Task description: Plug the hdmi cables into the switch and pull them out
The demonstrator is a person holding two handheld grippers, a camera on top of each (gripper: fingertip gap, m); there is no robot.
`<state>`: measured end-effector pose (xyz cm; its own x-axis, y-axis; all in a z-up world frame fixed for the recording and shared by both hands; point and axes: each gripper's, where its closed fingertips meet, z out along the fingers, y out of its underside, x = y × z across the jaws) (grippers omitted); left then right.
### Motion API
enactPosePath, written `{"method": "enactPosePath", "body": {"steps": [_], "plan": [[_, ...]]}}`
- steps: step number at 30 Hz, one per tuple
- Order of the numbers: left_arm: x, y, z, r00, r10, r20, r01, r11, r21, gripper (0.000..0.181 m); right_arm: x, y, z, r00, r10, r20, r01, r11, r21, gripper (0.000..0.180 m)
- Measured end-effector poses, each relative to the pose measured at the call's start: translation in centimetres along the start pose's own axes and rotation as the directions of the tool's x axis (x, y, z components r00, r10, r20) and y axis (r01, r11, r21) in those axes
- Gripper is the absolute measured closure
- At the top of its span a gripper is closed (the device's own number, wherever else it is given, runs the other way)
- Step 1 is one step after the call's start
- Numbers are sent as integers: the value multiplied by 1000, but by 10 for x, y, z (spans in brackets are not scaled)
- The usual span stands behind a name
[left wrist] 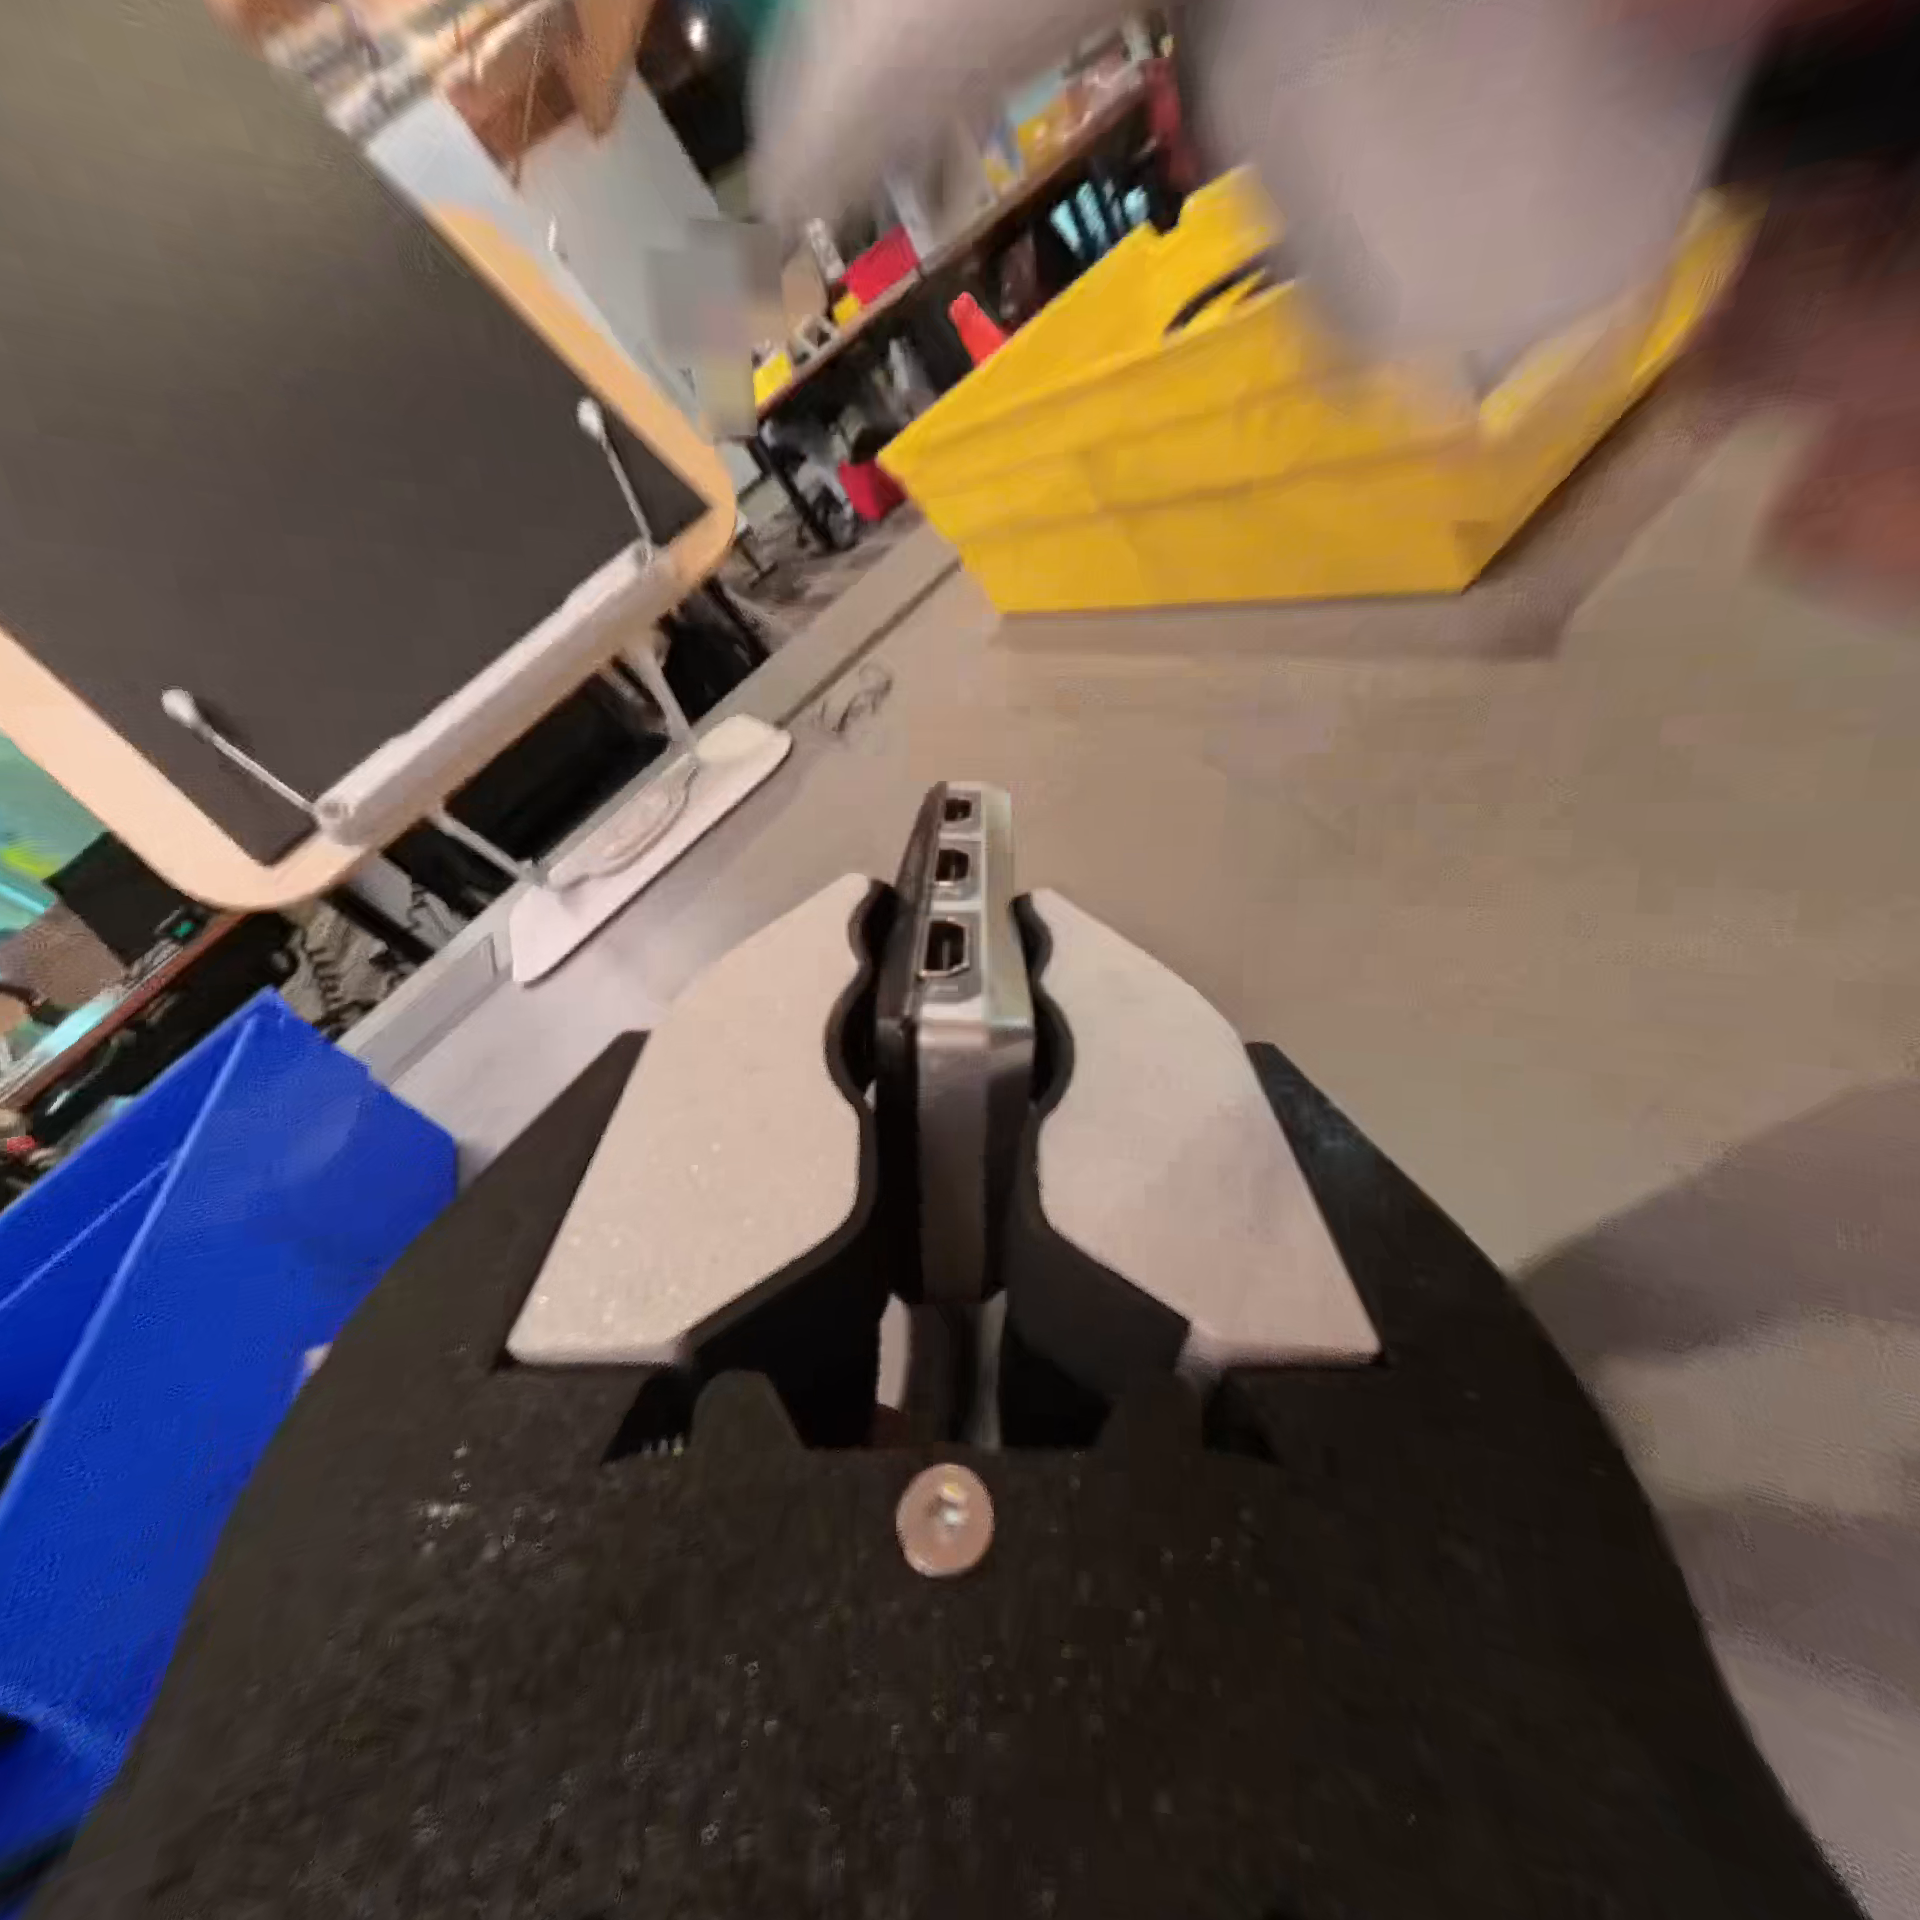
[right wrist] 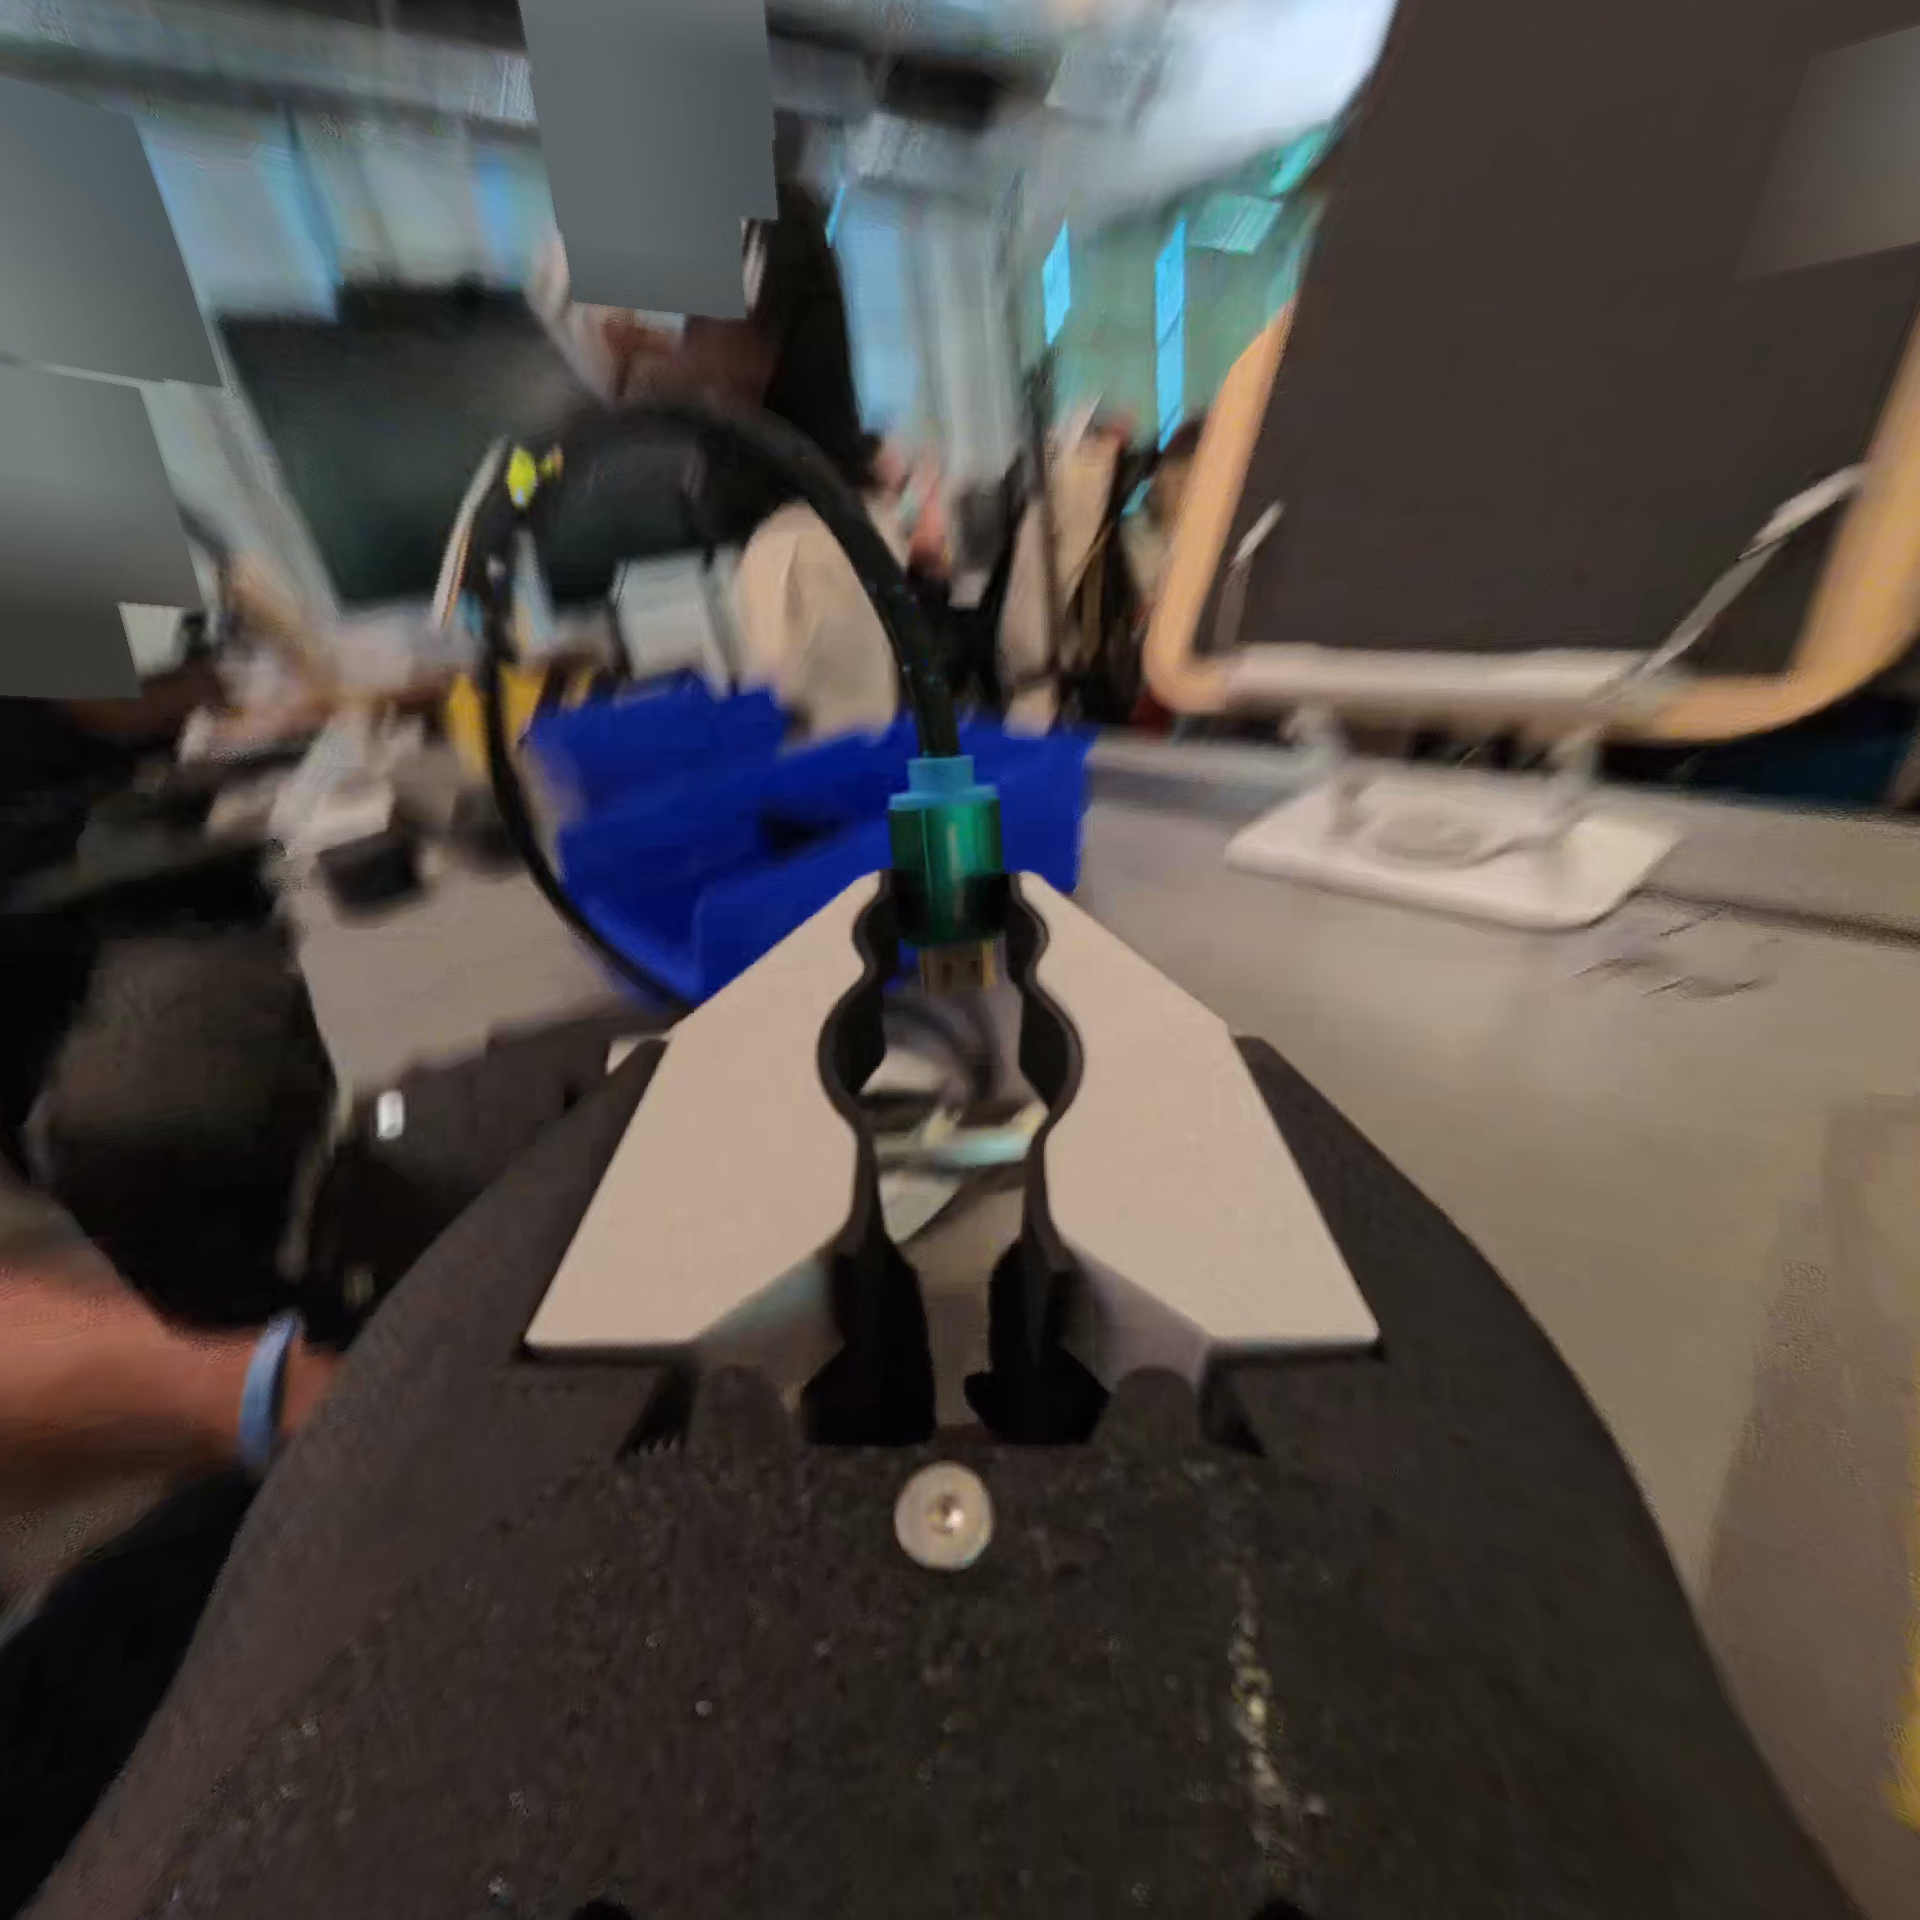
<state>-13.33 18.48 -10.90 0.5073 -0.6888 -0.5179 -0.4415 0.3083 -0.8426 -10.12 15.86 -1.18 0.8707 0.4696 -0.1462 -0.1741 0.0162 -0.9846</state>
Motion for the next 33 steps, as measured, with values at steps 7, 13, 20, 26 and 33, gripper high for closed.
{"method": "enactPosePath", "body": {"steps": [7,13,20,26,33], "plan": [[6,-7,-3,999,17,-50,-16,1000,14,158,49,-89,-34,988,-121,-93,116,992,-54,161],[30,-19,-13,980,178,-90,-174,984,50,158,95,-196,-91,923,-201,-329,222,975,25,163],[52,-17,-15,950,284,-130,-278,958,66,158,130,-292,-157,878,-96,-468,223,949,223,164],[31,-18,-14,977,124,-171,-117,992,50,158,157,-312,-176,826,-236,-511,259,966,-26,165],[28,-16,-13,978,104,-181,-100,995,31,158,216,-223,-168,823,-267,-502,62,919,-388,167]]}}
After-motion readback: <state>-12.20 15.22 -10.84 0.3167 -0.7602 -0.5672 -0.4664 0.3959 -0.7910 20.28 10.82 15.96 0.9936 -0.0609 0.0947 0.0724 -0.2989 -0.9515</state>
